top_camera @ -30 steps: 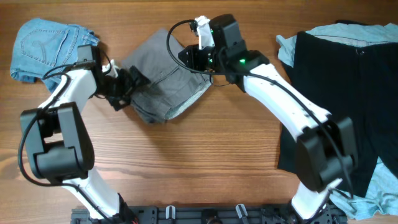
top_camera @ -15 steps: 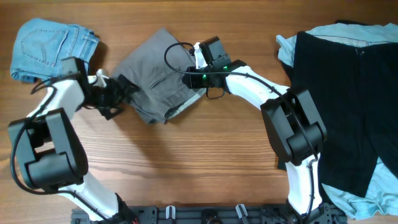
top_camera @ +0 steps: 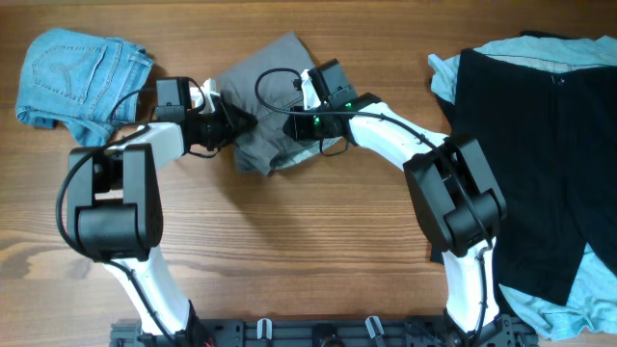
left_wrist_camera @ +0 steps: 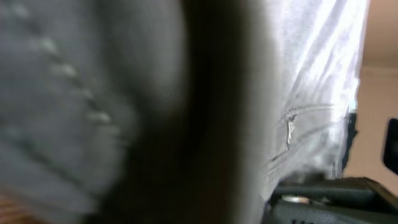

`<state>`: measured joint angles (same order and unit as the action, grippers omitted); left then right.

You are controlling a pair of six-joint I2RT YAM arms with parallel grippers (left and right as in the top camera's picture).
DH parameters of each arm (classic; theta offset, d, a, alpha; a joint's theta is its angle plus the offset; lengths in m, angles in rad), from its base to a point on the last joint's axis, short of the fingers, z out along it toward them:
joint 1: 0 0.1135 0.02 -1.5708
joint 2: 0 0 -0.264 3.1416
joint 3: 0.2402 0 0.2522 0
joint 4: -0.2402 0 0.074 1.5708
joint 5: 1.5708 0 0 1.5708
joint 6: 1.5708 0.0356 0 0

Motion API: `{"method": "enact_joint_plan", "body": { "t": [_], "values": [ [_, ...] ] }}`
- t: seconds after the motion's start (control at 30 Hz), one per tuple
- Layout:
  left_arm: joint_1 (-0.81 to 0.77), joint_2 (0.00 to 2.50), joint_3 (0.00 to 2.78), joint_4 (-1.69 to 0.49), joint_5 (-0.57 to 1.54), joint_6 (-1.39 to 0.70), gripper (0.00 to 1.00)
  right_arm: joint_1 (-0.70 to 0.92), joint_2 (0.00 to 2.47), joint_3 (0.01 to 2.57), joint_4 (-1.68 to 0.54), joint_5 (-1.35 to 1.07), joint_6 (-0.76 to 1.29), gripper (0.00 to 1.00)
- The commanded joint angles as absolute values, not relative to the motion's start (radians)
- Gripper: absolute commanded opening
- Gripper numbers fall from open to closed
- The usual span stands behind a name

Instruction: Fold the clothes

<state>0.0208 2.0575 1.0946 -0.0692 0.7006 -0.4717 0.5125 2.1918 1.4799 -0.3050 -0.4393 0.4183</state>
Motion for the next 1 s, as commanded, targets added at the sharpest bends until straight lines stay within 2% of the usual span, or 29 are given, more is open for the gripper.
{"method": "enact_joint_plan", "body": {
  "t": [0.0,0.1,0.33,0.47,0.67,0.8,0.97],
  "values": [
    [0.021,2.113,1.057,-0.098,0.612,-0.459,0.06,0.52,2.173,1.481,-0.346,-0.514,0.418,0.16],
    [0.051,2.089,1.061,-0.171,0.613,-0.377,0.04,0.501,2.08,1.481,-0.439,-0.474,0.416,0.11],
    [0.153,1.898,1.203,-0.414,0.624,-0.26,0.04,0.425,1.776,1.481,-0.617,-0.35,0.327,0.09],
    [0.206,1.805,1.353,-0.408,0.719,-0.25,0.04,0.417,1.682,1.481,-0.633,-0.303,0.313,0.08],
    [0.276,1.794,1.575,-0.289,0.723,-0.25,0.04,0.418,1.657,1.481,-0.671,-0.291,0.318,0.07],
    [0.349,1.828,1.582,-0.174,0.568,-0.326,0.04,0.418,1.657,1.481,-0.719,-0.291,0.318,0.07],
    [0.441,1.932,1.582,-0.297,0.39,-0.325,0.04,0.418,1.657,1.481,-0.754,-0.292,0.318,0.07]
  ]
}}
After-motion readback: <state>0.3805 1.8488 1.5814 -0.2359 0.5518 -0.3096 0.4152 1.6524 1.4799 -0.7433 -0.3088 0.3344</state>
